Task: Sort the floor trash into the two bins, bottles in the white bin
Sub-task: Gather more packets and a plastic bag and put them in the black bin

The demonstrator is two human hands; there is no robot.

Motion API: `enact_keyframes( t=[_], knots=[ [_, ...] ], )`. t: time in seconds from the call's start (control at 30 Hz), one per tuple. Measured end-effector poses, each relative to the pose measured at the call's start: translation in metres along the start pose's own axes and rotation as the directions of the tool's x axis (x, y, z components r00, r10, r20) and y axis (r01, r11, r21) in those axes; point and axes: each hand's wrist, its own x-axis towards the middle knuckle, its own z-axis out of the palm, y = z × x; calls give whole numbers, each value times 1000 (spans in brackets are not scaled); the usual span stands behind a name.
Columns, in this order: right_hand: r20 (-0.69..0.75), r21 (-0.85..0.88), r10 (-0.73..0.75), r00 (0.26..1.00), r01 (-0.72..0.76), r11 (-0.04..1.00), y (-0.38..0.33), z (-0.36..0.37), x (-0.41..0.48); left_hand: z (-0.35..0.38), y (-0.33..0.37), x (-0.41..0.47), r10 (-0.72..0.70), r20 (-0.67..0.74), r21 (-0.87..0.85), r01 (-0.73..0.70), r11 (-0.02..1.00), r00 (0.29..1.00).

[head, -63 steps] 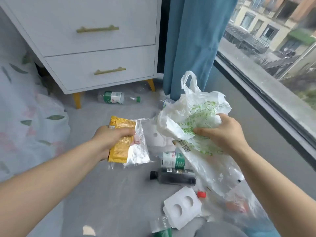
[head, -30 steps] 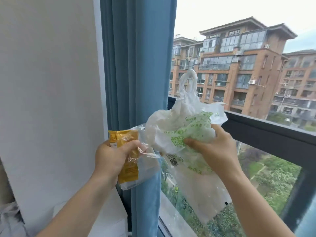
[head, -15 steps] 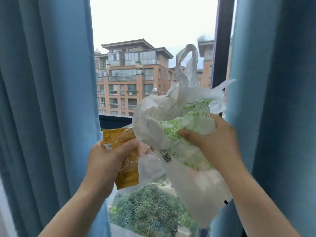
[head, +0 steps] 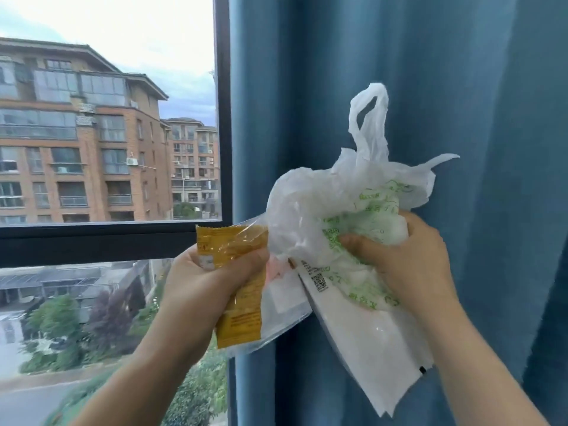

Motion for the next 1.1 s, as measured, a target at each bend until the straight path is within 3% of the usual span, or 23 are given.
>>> enact_keyframes(
  t=[0.3,0.57,0.8,1.1],
  knots=[
    [-285,-163,4,958,-52,985,40,-186,-12,174,-34,-28,-34,268,5,34,999,963],
    [-496,-355,58,866,-263,897,90,-339,-56,320,-85,-81,-192,430,119,155,981,882],
    [-654,-382,110,749,-452,806,124,-428,-109,417,-128,-125,-301,611,178,243,953,732],
    [-825,-317,160,542,-679,662,182,-488,-138,521,-191,-145,-360,794,256,269,929,490]
  ],
)
